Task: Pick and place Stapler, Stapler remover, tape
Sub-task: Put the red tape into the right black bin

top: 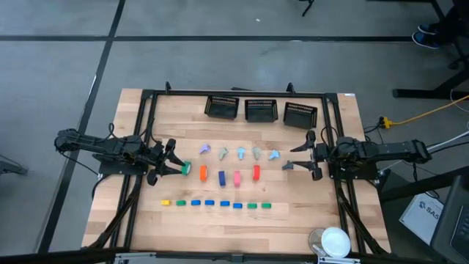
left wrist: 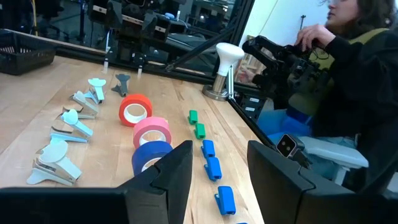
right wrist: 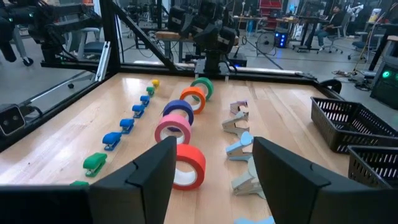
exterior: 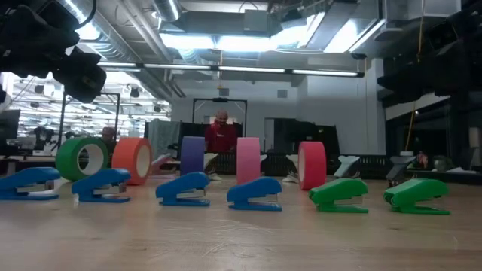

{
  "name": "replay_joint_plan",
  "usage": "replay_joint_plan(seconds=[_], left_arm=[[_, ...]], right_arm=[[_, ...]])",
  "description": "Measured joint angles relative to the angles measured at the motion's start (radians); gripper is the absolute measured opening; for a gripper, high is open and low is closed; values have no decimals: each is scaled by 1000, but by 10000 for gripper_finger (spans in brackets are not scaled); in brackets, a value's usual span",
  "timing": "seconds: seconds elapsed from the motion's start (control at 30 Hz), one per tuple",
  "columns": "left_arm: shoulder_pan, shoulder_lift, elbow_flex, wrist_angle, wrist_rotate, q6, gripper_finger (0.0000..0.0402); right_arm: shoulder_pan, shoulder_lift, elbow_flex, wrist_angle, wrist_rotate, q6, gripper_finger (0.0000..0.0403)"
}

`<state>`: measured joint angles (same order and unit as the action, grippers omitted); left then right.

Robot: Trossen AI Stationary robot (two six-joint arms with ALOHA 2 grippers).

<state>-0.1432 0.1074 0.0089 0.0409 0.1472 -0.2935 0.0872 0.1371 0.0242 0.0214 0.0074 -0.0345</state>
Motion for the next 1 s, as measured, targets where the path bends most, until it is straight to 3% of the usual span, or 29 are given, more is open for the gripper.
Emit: replay_joint_plan(seconds=[0.13,0.27,0.57,0.77,1.0], left_arm=[[0,0,0,0,0,0,150],[0,0,0,0,0,0,150],[0,0,0,0,0,0,150],[0,0,0,0,0,0,150],[0,0,0,0,0,0,150]], right_arm=[[0,8,54,-24,0,0,218],[0,45,136,-161,0,0,218],[0,233,355,-475,0,0,218],[42,382,449,-505,0,0,218],[129,499,468,-505,0,0,218]])
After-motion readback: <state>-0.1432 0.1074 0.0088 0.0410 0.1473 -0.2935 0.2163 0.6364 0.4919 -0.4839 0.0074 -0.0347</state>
